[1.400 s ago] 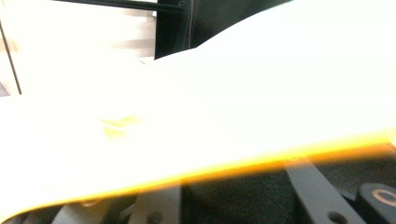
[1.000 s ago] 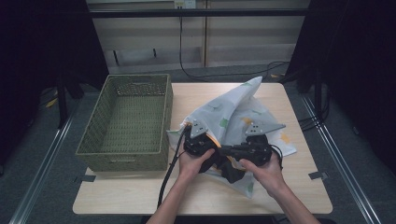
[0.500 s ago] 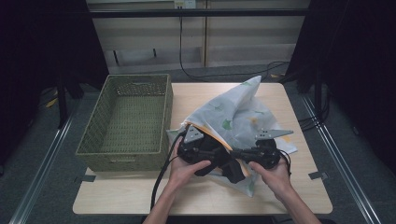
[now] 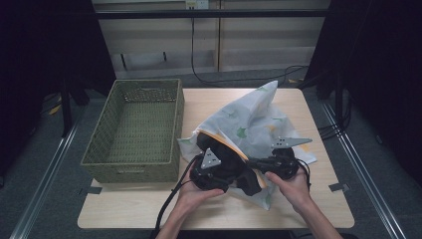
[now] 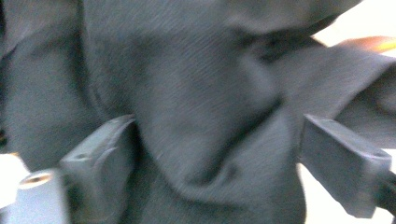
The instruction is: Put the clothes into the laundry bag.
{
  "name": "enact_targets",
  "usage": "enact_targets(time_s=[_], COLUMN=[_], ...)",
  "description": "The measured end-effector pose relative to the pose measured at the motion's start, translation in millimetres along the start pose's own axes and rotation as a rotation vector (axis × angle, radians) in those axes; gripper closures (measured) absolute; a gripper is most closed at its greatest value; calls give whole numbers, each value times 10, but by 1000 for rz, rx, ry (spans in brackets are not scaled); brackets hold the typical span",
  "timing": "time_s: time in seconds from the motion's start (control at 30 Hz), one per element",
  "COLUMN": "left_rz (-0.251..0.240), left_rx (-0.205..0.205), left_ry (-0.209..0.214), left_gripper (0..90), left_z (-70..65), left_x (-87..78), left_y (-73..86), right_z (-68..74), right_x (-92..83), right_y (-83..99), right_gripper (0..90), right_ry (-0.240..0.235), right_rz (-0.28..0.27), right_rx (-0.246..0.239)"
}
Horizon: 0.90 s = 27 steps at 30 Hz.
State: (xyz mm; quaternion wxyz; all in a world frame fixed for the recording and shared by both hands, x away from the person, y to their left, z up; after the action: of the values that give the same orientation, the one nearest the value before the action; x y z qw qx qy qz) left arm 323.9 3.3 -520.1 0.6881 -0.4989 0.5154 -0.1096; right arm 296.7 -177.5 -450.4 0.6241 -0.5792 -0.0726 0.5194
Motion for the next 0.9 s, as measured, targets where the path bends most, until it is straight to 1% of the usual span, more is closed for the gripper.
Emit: enact_targets(time_s=[0.07, 0.1, 0.13, 0.17, 0.2, 0.23, 0.27, 0.3, 0.33, 0.4, 0.5, 0.53, 0.57, 0.6, 0.63, 0.67, 0.7, 0.73, 0.77, 0.8, 0.83, 0.87, 0.9], left_rz=[47, 69, 61, 69, 48, 32, 16, -16, -23, -73, -134, -155, -204, -204, -227, -246, -252, -271, -286, -312, -331, -329, -324], left_rx=[10, 35, 21, 11, -6, -48, -62, -89, -91, -136, -154, -158, -175, -175, -180, -179, -167, -156, -156, -158, -164, -151, -141], left_ry=[-29, -47, -36, -30, -31, -2, 18, 38, 43, 66, 52, 41, 28, 28, 32, 37, 15, 13, 13, 6, 11, 12, -1], left_gripper=[240, 350, 452, 549, 638, 673, 703, 703, 709, 716, 723, 724, 728, 730, 731, 731, 731, 733, 733, 732, 732, 731, 729], left_z=[41, 56, 64, 71, 69, 68, 77, 70, 71, 52, 26, 28, 45, 45, 59, 59, 51, 41, 36, 33, 26, 24, 15], left_x=[54, 66, 92, 83, 79, 80, 77, 85, 81, 90, 74, 54, -3, -3, -40, -70, -104, -136, -179, -225, -256, -274, -259], left_y=[48, 70, 75, 68, 47, 25, -1, -33, -59, -130, -252, -296, -405, -405, -464, -530, -597, -668, -734, -792, -841, -864, -858], right_z=[10, 18, 30, 44, 59, 81, 143, 143, 183, 276, 417, 458, 526, 526, 567, 567, 584, 632, 632, 662, 691, 715, 724], right_x=[5, 8, 10, 15, 24, 37, 72, 72, 92, 116, 113, 101, 59, 59, -19, -19, -68, -173, -173, -227, -276, -312, -332], right_y=[-13, -24, -38, -55, -71, -87, -111, -111, -122, -145, -193, -213, -255, -255, -319, -319, -360, -458, -458, -504, -541, -565, -569], right_gripper=[888, 888, 888, 888, 888, 889, 888, 888, 888, 889, 890, 890, 891, 891, 891, 891, 891, 891, 891, 891, 891, 891, 891], right_ry=[-1, -5, -7, -11, -14, -20, -36, -36, -44, -72, -126, -144, -191, -191, -216, -216, -233, -253, -253, -266, -276, -275, -271], right_rz=[-1, -5, -8, -12, -14, -15, -10, -10, -9, -8, -19, -27, -48, -48, -79, -79, -98, -136, -136, -155, -170, -181, -182], right_rx=[-4, -10, -13, -17, -19, -22, -39, -39, -50, -59, -71, -74, -55, -55, -39, -39, -28, -29, -29, -22, -25, -35, -30])
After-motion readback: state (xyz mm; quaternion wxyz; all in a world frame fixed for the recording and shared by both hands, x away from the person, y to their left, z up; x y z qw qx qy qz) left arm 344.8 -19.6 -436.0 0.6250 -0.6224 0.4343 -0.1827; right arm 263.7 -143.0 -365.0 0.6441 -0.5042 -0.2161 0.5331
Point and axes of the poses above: each handheld gripper's, and its own axes: x roughly forward along the jaws, y roughly out of its underside, z roughly to its left, the point moved 5 cm from there along x, roughly forward along the jaws, and after that the axes turned 1 degree about -y, right-handed, at the moved point
